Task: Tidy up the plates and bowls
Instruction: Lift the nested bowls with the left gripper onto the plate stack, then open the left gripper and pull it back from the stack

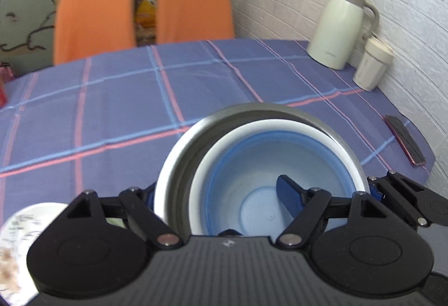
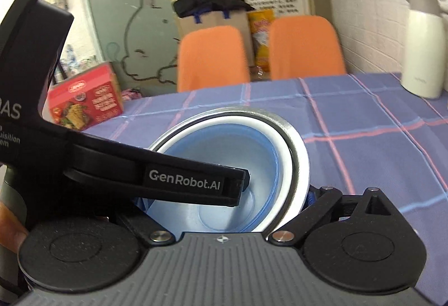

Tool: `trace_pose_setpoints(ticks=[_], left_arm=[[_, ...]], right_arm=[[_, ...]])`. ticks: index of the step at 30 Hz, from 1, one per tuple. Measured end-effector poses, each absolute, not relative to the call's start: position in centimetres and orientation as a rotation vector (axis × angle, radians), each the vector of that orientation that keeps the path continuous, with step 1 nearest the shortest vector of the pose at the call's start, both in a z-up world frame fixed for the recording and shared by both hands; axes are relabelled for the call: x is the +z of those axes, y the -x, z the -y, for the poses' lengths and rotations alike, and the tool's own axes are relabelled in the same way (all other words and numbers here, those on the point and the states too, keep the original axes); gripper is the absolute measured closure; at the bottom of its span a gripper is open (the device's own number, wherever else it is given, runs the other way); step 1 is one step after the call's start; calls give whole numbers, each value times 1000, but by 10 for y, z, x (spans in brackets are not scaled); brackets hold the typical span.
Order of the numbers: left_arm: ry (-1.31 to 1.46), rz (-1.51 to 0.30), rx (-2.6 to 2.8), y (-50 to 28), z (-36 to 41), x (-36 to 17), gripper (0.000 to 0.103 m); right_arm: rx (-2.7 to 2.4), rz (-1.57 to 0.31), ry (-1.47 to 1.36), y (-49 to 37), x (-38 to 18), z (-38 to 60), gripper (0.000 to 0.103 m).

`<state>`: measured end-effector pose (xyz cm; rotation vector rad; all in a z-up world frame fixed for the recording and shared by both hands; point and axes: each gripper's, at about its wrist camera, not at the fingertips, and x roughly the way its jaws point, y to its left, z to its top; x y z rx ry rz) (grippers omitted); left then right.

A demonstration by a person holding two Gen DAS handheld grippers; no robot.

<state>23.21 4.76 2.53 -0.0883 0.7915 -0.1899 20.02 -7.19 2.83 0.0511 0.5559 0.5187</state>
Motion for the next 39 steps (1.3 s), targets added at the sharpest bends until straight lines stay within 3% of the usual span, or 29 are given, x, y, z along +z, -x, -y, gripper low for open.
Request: trace_pose_setpoints(ticks=[16, 22, 24, 26, 39], left_arm=[[184, -874, 123, -162, -185, -5, 25], [154, -840, 98, -162, -185, -8, 22], [148, -823, 86, -162, -185, -8, 12], [136, -793, 94, -160, -185, -5, 10], [172, -600, 169, -144, -183, 37, 8]], right_arm=[[844, -708, -9, -172, 0, -43, 19], [813, -764, -10, -174, -9, -45, 18], [819, -766, -16, -174, -9, -44, 20], [809, -757, -14, -176, -6, -42, 20], [590, -598, -98, -181, 20, 25, 20]])
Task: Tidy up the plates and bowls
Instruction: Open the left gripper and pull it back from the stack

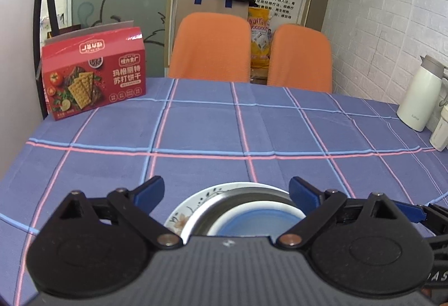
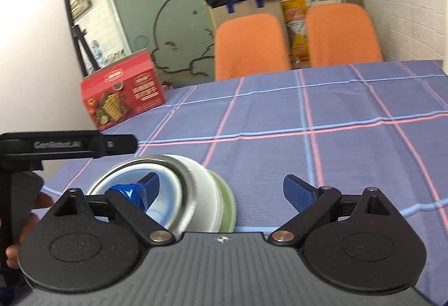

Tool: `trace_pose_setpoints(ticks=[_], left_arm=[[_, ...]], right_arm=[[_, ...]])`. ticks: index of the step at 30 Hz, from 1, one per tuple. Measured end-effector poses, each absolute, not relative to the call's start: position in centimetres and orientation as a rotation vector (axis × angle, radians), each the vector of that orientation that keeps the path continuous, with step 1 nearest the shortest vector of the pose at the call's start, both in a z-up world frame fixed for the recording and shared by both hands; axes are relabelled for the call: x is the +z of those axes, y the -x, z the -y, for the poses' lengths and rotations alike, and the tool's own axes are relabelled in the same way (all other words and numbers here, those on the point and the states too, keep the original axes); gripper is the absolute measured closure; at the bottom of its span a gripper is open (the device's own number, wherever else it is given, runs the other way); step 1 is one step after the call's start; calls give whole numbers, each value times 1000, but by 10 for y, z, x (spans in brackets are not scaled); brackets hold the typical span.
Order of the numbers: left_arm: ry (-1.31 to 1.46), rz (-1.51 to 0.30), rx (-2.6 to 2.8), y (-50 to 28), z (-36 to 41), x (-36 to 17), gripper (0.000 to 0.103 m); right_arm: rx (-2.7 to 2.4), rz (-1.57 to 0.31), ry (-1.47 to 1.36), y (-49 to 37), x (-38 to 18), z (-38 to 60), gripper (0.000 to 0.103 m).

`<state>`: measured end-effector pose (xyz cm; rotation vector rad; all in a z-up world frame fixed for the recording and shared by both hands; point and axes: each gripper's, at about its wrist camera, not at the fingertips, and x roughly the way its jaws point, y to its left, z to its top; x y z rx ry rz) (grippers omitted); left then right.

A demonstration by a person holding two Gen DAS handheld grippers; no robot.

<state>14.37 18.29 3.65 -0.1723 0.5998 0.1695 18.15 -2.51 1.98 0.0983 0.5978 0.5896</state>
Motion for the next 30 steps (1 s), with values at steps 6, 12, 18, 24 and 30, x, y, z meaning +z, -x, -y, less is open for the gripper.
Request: trace_pose_setpoints(ticks=[6, 12, 18, 24, 30], left_arm=[[193, -571, 137, -123, -153, 34, 7], [209, -579, 95, -91, -119, 32, 7], [155, -572, 98, -52, -87, 26, 7], [84, -606, 111, -18, -61, -2, 7], [32, -632, 91, 0, -42, -20, 7]], right_arm=[[496, -601, -105, -177, 11, 53, 20], [430, -614, -120, -157, 1, 84, 20], [403, -553, -153, -122, 5, 111, 20], [390, -509, -198, -83, -3, 132, 20], [379, -475, -201, -59, -6, 138, 20]])
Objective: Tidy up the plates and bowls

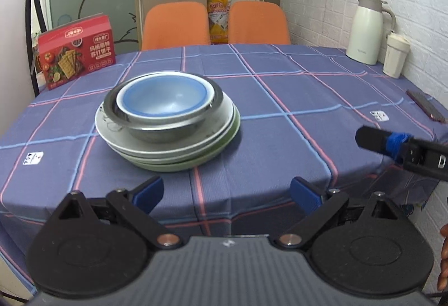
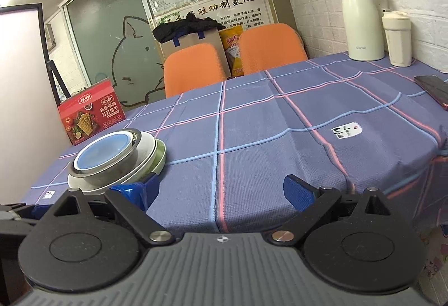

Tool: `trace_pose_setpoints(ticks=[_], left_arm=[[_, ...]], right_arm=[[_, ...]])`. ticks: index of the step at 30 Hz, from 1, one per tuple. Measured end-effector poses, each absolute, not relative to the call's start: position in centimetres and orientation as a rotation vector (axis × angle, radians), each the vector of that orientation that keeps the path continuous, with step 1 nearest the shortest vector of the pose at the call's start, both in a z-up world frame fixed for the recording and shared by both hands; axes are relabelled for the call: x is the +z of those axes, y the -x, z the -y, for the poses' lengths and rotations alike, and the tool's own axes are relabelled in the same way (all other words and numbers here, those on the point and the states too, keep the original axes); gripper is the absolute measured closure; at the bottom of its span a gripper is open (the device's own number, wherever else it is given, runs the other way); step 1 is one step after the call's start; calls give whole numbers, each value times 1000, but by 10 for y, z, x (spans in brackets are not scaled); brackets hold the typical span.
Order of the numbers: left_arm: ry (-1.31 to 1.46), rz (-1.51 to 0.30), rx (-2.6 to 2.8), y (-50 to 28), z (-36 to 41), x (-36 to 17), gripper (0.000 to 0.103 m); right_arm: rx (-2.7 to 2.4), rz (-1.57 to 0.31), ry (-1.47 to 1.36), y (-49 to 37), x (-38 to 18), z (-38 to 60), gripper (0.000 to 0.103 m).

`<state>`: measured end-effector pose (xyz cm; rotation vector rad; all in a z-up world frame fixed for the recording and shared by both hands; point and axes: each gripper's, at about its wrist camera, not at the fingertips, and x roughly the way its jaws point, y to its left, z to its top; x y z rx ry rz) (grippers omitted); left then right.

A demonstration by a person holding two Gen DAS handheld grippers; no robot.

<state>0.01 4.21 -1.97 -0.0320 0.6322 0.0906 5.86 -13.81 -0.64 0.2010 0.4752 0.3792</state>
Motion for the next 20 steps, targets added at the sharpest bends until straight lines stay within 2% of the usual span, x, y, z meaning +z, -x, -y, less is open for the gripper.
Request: trace_pose_setpoints(ticks=[20], left_arm=[[1, -656, 92, 0, -32, -39, 7]], right_arm=[[405, -551, -196, -62, -29, 139, 20]])
